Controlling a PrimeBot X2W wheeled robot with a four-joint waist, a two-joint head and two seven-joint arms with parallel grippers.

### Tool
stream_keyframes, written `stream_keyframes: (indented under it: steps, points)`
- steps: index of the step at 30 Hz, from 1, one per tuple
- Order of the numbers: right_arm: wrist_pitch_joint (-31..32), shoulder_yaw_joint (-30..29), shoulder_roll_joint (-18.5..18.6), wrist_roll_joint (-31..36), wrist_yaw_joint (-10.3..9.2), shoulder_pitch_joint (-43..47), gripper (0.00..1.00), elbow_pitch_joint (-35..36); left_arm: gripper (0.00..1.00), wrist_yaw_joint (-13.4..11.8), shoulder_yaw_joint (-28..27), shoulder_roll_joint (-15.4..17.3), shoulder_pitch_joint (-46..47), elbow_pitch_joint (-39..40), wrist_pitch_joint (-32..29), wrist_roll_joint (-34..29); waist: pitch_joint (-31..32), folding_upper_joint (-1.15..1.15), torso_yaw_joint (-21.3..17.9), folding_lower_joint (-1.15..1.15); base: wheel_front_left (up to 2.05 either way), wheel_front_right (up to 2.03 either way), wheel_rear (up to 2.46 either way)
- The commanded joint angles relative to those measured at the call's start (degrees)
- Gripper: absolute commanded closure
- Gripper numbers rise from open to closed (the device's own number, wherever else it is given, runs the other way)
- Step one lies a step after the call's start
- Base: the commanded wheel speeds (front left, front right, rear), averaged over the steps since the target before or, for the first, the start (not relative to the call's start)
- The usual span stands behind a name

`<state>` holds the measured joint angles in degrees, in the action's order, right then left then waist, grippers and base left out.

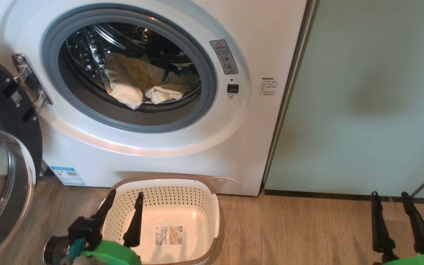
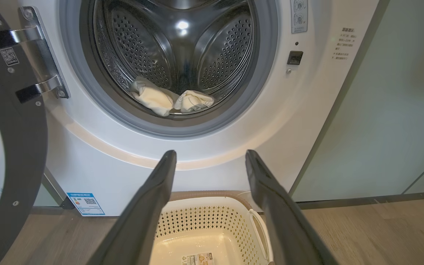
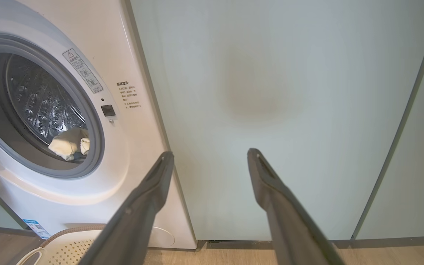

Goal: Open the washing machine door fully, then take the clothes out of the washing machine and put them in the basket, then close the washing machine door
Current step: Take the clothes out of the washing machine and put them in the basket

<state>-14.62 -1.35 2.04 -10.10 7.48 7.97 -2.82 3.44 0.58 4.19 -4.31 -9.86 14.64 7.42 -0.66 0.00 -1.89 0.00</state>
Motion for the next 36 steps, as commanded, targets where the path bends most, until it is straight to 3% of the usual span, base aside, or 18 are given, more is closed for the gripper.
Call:
stream_keyframes:
  steps: [1, 27, 36]
  points:
    - [-0.38, 1.35, 0.84, -0.59, 0.01, -1.75, 0.0, 1.78, 0.0, 0.08, -1.69, 0.82, 2.55, 2.02, 0.35, 0.31, 0.01, 0.0, -0.03, 0.0, 0.0, 0.0, 0.0]
    - [-0.38, 1.65, 0.84, -0.47, 0.01, -1.67, 0.0, 1.84, 0.0, -0.88, -1.18, 1.34, 4.51, 0.72, 0.36, -1.04, -0.45, 0.0, -0.72, 0.0, 0.0, 0.0, 0.0]
    - [-0.38, 1.75, 0.84, -0.82, 0.01, -3.94, 0.0, 3.03, 0.0, 0.77, -0.52, 2.25, 14.39, -4.8, -0.93, 0.7, -6.26, 0.0, -0.44, 0.0, 0.0, 0.0, 0.0]
